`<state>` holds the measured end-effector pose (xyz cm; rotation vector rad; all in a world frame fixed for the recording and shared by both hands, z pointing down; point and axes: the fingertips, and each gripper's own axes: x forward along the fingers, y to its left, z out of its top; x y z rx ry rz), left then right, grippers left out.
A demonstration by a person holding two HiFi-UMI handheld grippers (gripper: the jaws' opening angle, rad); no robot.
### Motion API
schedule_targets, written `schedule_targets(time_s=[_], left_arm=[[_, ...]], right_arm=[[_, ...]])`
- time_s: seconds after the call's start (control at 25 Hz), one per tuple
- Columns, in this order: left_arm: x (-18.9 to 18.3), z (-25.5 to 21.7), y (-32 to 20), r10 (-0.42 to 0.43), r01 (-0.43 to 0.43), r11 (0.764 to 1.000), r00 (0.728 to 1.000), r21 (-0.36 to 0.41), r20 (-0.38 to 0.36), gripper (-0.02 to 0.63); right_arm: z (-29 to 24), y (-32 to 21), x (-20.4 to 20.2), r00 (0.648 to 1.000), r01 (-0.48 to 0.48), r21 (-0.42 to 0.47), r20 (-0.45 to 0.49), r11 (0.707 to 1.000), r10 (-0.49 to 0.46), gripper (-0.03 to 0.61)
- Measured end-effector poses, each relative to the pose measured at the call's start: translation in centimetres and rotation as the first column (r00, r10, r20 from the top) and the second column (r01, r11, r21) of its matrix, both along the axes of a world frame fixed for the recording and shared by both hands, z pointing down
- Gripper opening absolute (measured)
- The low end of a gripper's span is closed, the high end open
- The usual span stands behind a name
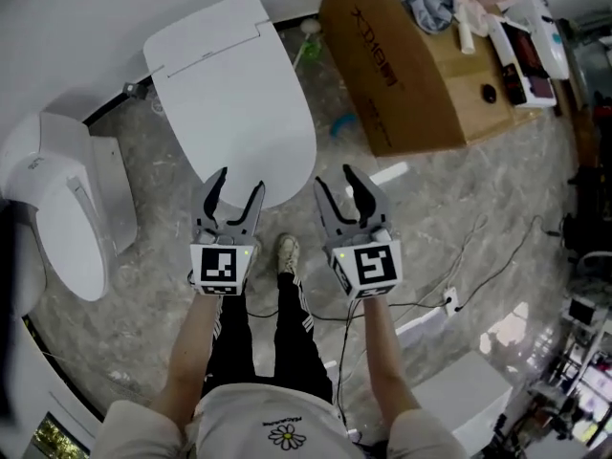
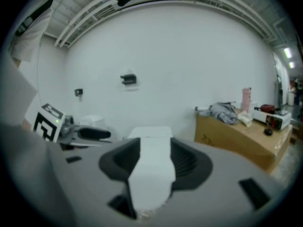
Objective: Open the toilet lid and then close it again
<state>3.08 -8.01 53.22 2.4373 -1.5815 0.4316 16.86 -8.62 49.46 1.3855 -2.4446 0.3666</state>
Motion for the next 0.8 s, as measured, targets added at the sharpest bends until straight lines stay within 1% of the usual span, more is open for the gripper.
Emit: schedule_targets(time_s=[0.2, 0.36, 0.48, 0.6, 0.68, 0.8], left_arm=[[-1.8, 6.3, 1.0, -0.033, 0.033, 0.997, 0.999, -0.073, -0.003, 0.295], [-3.1, 11.7, 3.0, -0.067, 0.067, 0.984, 0.998, -0.167, 0.008, 0.31], [-3.4, 15.8, 5.2, -0.061, 0.067, 0.97, 0.998, -0.234, 0.032, 0.318], [-3.7, 19.3, 7.4, -0.068, 0.076, 0.953, 0.997, -0.294, 0.039, 0.319], [-4.0, 21.5, 8.7, -0.074, 0.084, 0.941, 0.996, -0.327, 0.044, 0.319], [-4.1, 24.3, 10.4, -0.052, 0.071, 0.928, 0.997, -0.365, 0.061, 0.319]], right_arm=[[6.9, 0.2, -1.0, 0.999, 0.042, -0.073, -0.018, 0.996, -0.044, 0.206], [12.2, 0.8, -1.8, 0.995, 0.088, -0.144, -0.042, 0.986, -0.095, 0.206], [16.2, 1.6, -2.2, 0.989, 0.122, -0.201, -0.061, 0.972, -0.137, 0.206], [19.8, 2.9, -2.5, 0.982, 0.146, -0.257, -0.081, 0.955, -0.172, 0.206], [22.2, 4.0, -2.6, 0.973, 0.162, -0.292, -0.113, 0.943, -0.202, 0.206], [25.4, 5.6, -2.9, 0.953, 0.192, -0.343, -0.157, 0.919, -0.258, 0.206]])
